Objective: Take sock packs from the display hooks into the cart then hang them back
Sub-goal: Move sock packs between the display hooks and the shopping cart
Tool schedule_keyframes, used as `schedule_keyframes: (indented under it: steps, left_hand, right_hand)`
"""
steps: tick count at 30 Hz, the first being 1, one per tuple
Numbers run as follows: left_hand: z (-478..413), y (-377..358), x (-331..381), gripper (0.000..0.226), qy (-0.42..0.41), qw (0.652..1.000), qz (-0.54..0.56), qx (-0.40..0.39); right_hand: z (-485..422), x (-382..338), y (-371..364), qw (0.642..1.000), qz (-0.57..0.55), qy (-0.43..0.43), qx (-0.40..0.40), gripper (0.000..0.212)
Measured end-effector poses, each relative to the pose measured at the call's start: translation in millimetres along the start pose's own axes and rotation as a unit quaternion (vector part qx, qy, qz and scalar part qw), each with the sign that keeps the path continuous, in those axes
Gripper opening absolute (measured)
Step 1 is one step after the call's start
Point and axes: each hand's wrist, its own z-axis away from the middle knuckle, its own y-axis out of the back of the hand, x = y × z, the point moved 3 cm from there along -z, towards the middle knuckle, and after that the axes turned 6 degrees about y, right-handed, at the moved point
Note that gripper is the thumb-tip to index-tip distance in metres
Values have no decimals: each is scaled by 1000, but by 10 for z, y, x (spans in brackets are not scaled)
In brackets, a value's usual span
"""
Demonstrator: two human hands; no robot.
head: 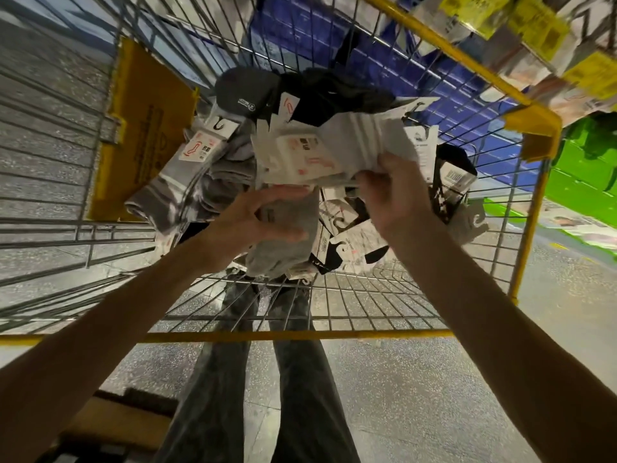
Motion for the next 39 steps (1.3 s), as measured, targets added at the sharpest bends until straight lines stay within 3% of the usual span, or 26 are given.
schedule_keyframes:
  steps: [2,4,8,11,13,15,17,19,21,24,27,34,37,39]
  left_hand:
    - [-1,-20,16,49,-8,1000,0,15]
    - [-17,-38,65,36,-16,997,44,69]
    - [-78,35,102,22,4,966,152,208]
    - [-61,128,160,14,-11,965,135,226]
    - [-8,147,258,12,-30,970,112,213]
    - [53,138,386,14,-51,973,95,202]
    - [106,141,514,19,-61,975,76,201]
    - [144,151,637,19,-67,978,35,195]
    - [205,150,781,15,-78,978,5,193]
    - [278,144,1022,15,-91,977,-6,195]
    - [325,140,1285,15,-110,974,-24,195]
    - [531,90,1932,21,-136,969,-17,205]
    - [747,-21,2261,10,-129,968,-8,214]
    - [882,-101,2473,7,-118,971,18,209]
  right_hand:
    - [117,241,30,999,-11,-43,-16,41]
    - [244,432,86,999,22,-41,-23,58]
    - [420,641,105,996,26,-72,-50,63]
    - [474,583,151,994,104,-40,12,78]
    - [487,437,195,976,198,16,93,65]
    - [529,244,144,941,307,87,114,57]
    - [558,80,1,893,409,182,49,53]
    - [599,-44,-232,855,454,240,-67,45]
    - [683,-110,-465,830,481,220,-178,42]
    - [823,-210,-742,802,500,238,-221,45]
    - [906,-336,-905,807,477,281,-207,45]
    - [1120,-625,-1124,861,409,272,-128,47]
    - [1285,-730,-1186,885,354,272,-134,16]
    - [1409,-833,-1226,902,307,269,-139,11]
